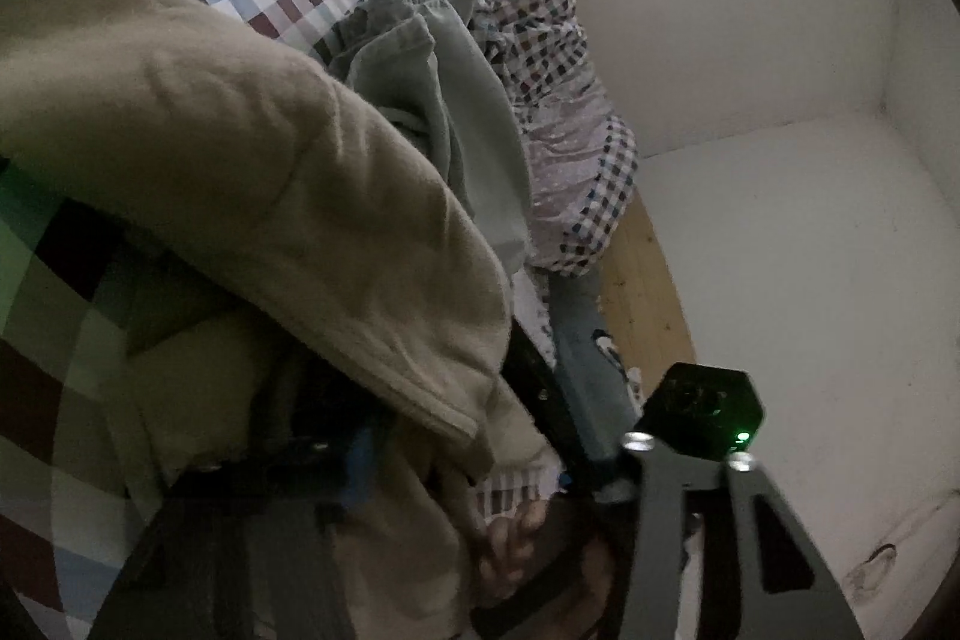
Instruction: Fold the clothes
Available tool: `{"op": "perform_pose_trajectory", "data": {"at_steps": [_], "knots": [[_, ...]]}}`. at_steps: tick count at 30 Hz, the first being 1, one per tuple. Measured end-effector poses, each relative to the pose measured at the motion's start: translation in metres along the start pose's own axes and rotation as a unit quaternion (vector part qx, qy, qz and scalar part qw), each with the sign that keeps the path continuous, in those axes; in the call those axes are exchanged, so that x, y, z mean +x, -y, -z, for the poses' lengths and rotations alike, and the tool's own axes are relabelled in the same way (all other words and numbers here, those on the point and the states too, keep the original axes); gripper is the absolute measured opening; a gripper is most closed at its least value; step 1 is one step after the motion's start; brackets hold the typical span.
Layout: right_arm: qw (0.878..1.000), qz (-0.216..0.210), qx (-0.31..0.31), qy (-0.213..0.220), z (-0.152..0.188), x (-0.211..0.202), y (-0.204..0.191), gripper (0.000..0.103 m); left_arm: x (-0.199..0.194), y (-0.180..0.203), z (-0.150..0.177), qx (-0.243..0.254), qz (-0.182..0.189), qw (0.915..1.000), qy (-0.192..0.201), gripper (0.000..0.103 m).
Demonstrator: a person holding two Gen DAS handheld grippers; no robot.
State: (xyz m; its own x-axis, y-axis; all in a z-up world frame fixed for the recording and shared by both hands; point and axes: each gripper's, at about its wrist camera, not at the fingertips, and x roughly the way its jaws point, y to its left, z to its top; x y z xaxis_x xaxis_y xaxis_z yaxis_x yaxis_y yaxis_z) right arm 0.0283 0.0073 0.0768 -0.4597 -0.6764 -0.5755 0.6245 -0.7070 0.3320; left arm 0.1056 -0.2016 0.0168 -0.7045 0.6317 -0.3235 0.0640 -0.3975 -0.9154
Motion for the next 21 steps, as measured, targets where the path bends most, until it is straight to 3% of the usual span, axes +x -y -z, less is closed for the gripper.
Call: {"op": "perform_pose_trajectory", "data": {"at_steps": [1,2,4,5,9,13,17,21], "knots": [[1.000,0.000,-0.005,0.003,-0.001,-0.002,-0.001,0.066,-0.001,0.000,-0.001,0.000,-0.004,1.0000,0.003,0.019],[1.000,0.003,-0.012,0.005,-0.002,-0.006,-0.002,0.066,-0.003,0.000,-0.001,-0.001,-0.003,1.0000,0.007,0.010],[0.999,0.010,-0.034,0.011,-0.005,-0.013,-0.005,0.067,-0.011,0.003,-0.004,-0.003,0.018,0.9997,0.019,0.008],[0.999,0.017,-0.049,0.017,-0.005,-0.019,-0.007,0.067,-0.018,0.007,-0.006,0.002,0.036,0.9990,0.027,0.002],[0.992,0.028,-0.111,0.048,-0.006,-0.048,-0.020,0.067,-0.046,0.022,-0.014,0.023,0.106,0.9923,0.060,0.002],[0.981,-0.004,-0.176,0.076,0.003,-0.069,-0.046,0.068,-0.046,0.027,-0.028,-0.001,0.170,0.9817,0.085,0.002],[0.967,0.005,-0.244,0.077,0.022,-0.067,-0.074,0.067,-0.039,0.014,-0.033,-0.046,0.198,0.9757,0.080,0.002],[0.953,0.041,-0.290,0.082,0.042,-0.056,-0.098,0.067,-0.028,0.004,-0.037,-0.082,0.218,0.9706,0.063,0.002]]}}
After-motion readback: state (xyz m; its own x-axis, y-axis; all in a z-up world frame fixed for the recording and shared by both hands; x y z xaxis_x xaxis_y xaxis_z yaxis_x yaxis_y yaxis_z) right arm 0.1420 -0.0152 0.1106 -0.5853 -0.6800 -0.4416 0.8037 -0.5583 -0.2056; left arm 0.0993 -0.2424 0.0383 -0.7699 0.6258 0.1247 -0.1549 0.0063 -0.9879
